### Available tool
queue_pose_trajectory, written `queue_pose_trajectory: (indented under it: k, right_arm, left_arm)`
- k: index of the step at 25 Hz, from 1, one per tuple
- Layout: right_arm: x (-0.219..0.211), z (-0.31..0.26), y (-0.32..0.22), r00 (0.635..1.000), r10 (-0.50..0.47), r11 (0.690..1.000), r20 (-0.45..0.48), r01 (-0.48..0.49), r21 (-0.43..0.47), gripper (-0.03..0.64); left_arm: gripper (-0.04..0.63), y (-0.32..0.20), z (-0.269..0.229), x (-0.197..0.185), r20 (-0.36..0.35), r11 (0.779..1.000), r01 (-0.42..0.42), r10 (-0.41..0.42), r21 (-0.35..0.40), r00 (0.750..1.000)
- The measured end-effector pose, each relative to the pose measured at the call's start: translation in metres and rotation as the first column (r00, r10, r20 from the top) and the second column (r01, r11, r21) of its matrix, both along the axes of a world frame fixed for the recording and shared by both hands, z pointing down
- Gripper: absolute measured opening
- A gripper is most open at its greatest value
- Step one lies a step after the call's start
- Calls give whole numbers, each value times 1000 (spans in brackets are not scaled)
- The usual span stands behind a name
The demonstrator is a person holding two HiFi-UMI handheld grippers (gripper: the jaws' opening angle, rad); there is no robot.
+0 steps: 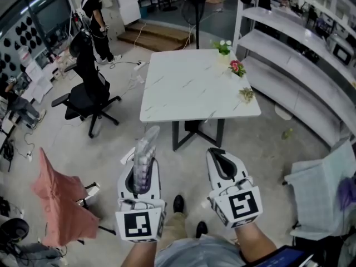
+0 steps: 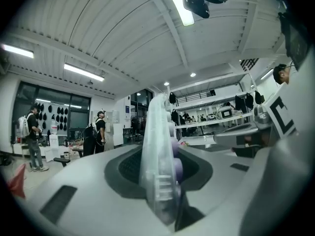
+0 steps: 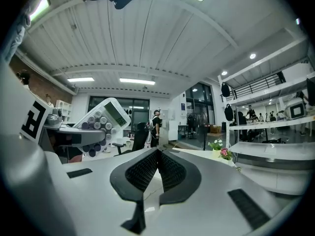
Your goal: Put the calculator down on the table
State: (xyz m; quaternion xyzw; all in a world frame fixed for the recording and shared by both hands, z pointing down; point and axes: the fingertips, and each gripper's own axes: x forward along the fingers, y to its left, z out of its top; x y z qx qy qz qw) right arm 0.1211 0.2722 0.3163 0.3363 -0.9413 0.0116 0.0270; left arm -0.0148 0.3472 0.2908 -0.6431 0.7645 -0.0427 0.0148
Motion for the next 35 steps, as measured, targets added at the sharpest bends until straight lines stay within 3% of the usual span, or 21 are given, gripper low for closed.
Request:
queue_pose_trajectory:
  k: [12,19,28,35]
  right_arm:
    - [-111,17,-111,999,28,999,-46,-30,-41,18]
    - [-156,-8,-151,998,51,999,-29,-50,8,18]
    - [-173,-26,-175,996,93,993,-18,-91,80,18]
    - [-166,-14,-193,992,126,991,-9,-126,55,18]
  left_arm:
    - [132,-121,28,-107,-50,997,-64,62,-40,997]
    - [132,-167,8,-152,-34,995,-96,96,-3,995]
    - [132,-200,1,-173,-25,991,-132,133,31,991]
    - [132,-220,25,-166,-39,986,-168,167,-19,985]
